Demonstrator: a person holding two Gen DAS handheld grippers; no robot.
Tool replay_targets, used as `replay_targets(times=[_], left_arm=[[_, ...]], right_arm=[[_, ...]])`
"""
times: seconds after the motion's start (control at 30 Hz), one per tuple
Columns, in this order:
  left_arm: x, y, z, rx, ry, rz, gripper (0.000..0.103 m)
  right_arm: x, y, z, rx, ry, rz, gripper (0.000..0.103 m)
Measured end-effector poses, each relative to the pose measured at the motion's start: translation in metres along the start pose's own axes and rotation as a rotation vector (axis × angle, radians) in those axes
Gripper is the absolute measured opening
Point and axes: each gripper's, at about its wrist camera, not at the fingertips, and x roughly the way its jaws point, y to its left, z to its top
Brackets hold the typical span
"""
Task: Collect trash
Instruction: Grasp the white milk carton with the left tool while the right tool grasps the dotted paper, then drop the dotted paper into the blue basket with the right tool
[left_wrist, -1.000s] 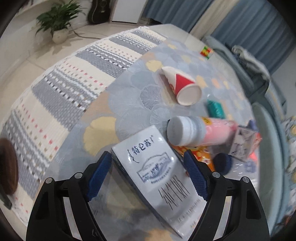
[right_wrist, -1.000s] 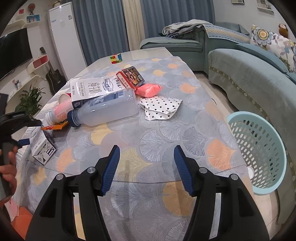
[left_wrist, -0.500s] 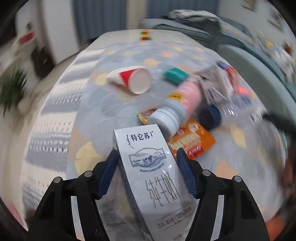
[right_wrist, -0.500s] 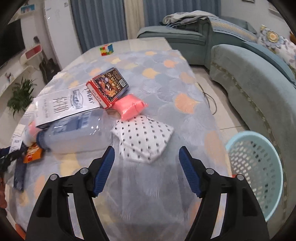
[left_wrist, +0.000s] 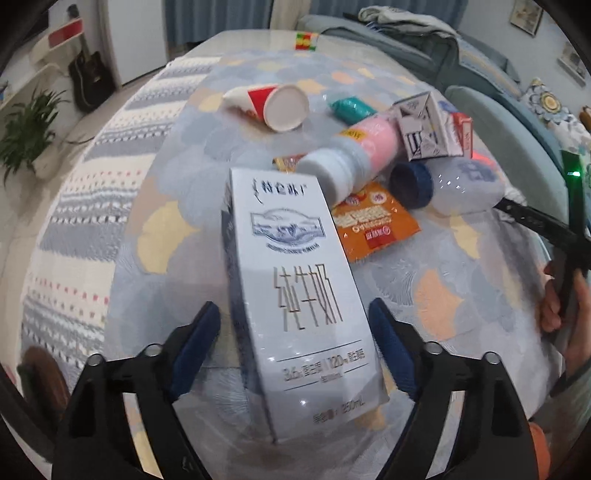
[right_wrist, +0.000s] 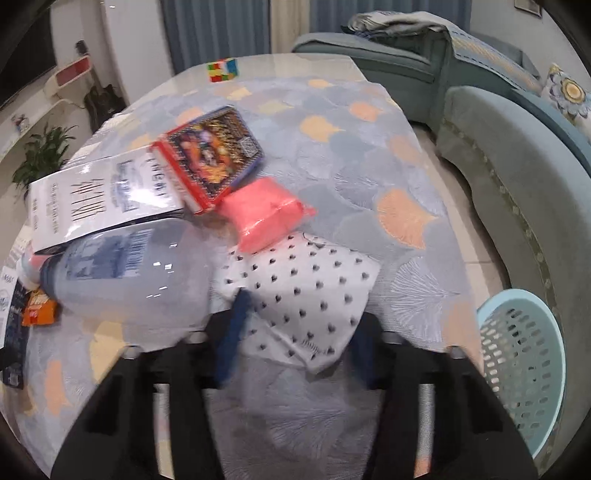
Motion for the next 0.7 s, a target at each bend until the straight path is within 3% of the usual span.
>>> replay_targets(times=[0.03,0.1,0.2,0.27,0.47,0.7], left_arm=[[0.002,-0.001,-0.001,0.001,0.003,0.013,0.069],[0.002,-0.005,-0.002,0.015,-0.01,0.038,0.067],[-0.005,-0.007,-0.005,0.029,-0.033,0.051,0.064],[-0.016,-0.004,-0.007,0.014,-0.062,0.046,0.063],[-0.07,-0.007,-0.009,0.002,-0.213,-0.078,0.062],[-0.112,-0.072,0.021,0.09,-0.322,-0.207,0.062]], right_arm=[[-0.002,-0.001,-0.001,0.007,-0.007,0.004,0.031],[-0.008,-0.004,-0.003,0.022,-0.031,0.026,0.015],[-0.02,-0.007,-0.007,0.04,-0.07,0.045,0.003],[-0.03,-0.009,-0.013,0.058,-0.097,0.054,0.002],[-0.075,-0.027,-0.034,0.136,-0.196,0.067,0.002],[-0.134,-0.065,-0.046,0.213,-0.295,0.025,0.002]])
